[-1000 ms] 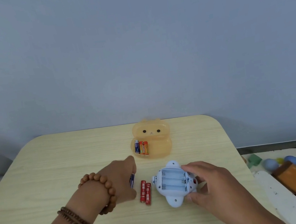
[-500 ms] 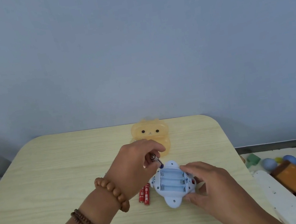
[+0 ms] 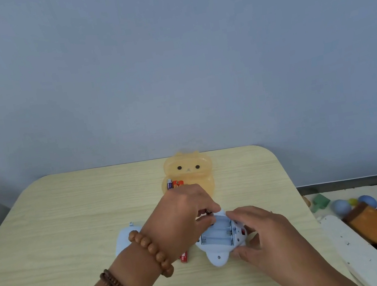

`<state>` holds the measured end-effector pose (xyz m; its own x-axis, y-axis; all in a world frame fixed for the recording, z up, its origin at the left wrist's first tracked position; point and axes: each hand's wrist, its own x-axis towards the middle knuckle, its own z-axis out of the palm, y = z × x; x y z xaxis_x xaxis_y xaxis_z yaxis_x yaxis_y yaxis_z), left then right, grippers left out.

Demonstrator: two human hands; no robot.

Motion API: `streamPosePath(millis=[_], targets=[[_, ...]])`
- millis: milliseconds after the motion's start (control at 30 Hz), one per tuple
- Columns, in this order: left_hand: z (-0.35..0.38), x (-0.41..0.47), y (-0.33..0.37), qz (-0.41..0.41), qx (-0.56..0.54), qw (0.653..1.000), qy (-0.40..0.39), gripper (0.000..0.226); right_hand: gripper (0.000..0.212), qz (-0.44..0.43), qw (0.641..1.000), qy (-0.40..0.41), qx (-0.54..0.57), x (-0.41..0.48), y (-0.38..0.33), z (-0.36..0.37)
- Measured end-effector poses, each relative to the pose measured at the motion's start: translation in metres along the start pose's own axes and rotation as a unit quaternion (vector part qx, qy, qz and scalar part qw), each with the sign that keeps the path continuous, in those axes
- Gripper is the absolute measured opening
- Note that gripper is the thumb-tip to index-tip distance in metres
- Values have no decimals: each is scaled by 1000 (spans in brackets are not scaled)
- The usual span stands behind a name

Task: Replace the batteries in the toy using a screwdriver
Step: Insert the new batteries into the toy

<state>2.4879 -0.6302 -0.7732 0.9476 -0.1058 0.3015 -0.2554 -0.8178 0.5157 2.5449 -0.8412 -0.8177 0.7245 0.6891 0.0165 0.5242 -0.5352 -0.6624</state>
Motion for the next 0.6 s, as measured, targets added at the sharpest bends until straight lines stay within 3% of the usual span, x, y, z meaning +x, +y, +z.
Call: streamPosePath(millis=[200, 300, 600], targets=[[18, 1, -1, 14, 23, 1000, -1, 27, 54, -10, 1000, -3, 7, 2, -2, 0], [24, 4, 3, -19, 24, 1000, -5, 32, 50, -21, 1000, -1, 5, 2, -4, -1], [29, 2, -1, -25, 67, 997, -22, 14, 45, -27, 999, -3, 16, 1, -4, -6]])
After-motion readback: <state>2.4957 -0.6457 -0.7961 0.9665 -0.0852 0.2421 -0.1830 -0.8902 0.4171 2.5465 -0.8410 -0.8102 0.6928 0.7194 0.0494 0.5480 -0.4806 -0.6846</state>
